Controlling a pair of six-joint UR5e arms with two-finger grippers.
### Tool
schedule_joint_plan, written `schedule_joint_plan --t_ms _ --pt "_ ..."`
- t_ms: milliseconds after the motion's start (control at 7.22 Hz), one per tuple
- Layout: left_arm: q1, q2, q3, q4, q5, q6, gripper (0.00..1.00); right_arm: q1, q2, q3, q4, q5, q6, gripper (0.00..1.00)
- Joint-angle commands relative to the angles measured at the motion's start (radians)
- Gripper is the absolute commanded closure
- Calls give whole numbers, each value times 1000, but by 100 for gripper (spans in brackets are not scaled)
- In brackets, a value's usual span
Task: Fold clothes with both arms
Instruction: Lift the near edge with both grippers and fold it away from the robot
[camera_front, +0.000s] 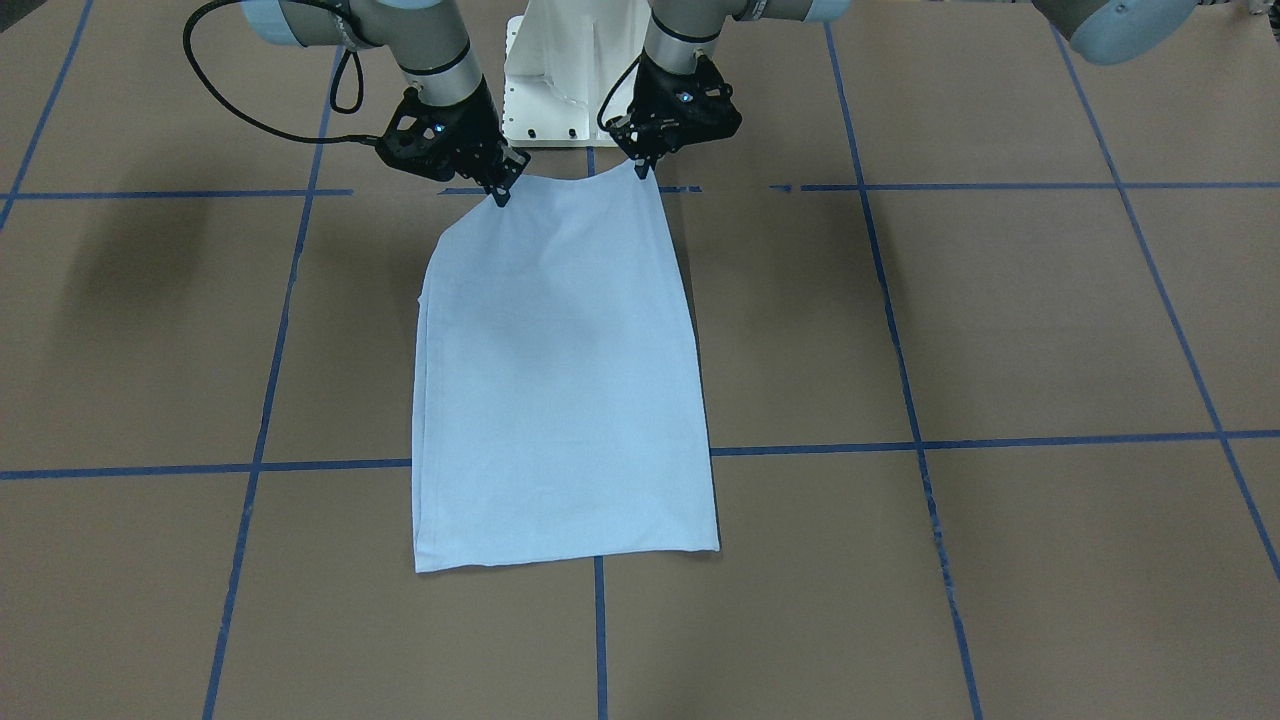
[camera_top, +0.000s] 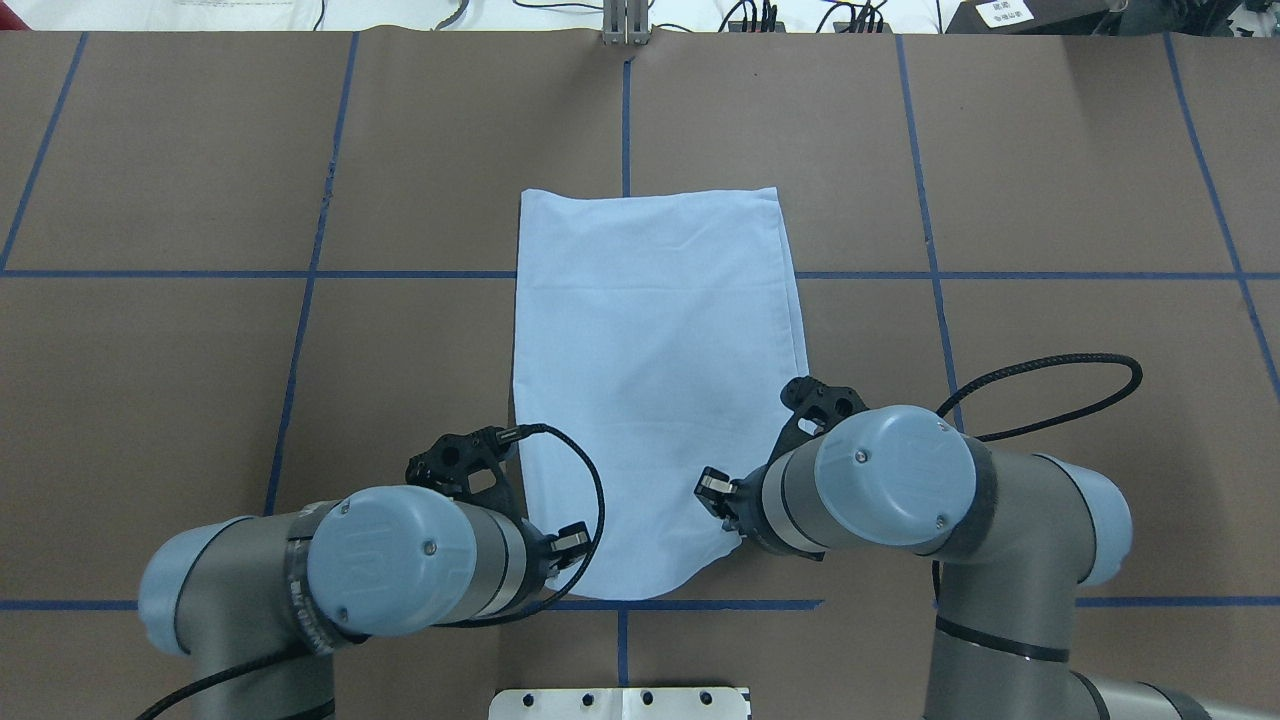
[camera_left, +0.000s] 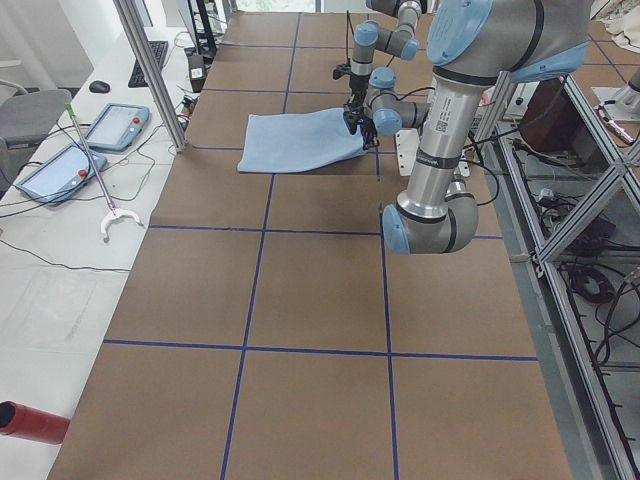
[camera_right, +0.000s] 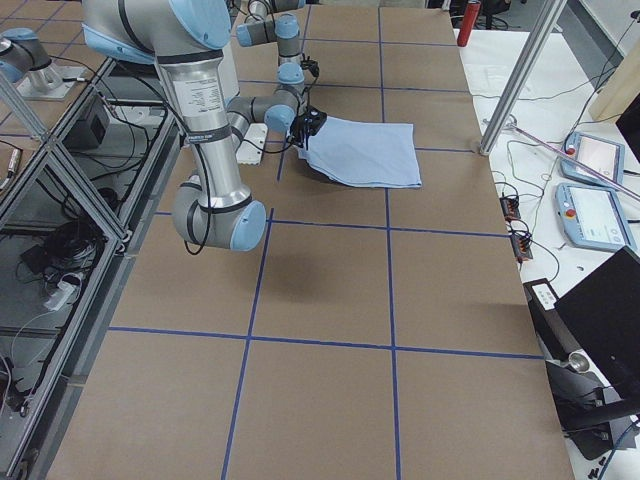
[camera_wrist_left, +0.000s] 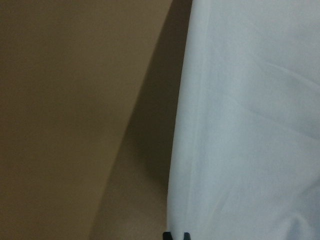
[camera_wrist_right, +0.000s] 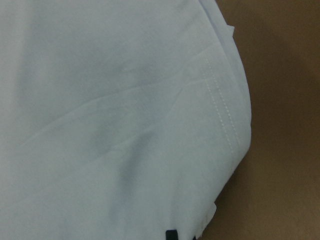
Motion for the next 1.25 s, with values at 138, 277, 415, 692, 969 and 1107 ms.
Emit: schedule_joint_plan --t_ms 138,277,415,692,969,1107 --pt "33 16 -109 104 -4 -19 100 -39 -9 46 6 54 -5 100" --pt "31 9 -96 101 0 -8 100 -32 -3 25 7 37 -8 100" --pt "3 2 -75 98 3 -3 100 -6 -1 11 9 30 -8 100" --pt "-105 -8 4 17 0 20 100 84 38 -43 9 33 -45 100" --pt "-212 -50 167 -89 -3 72 100 154 123 -164 7 34 -60 100" --pt "-240 -59 216 -132 -3 72 100 184 169 -221 7 39 -57 100"
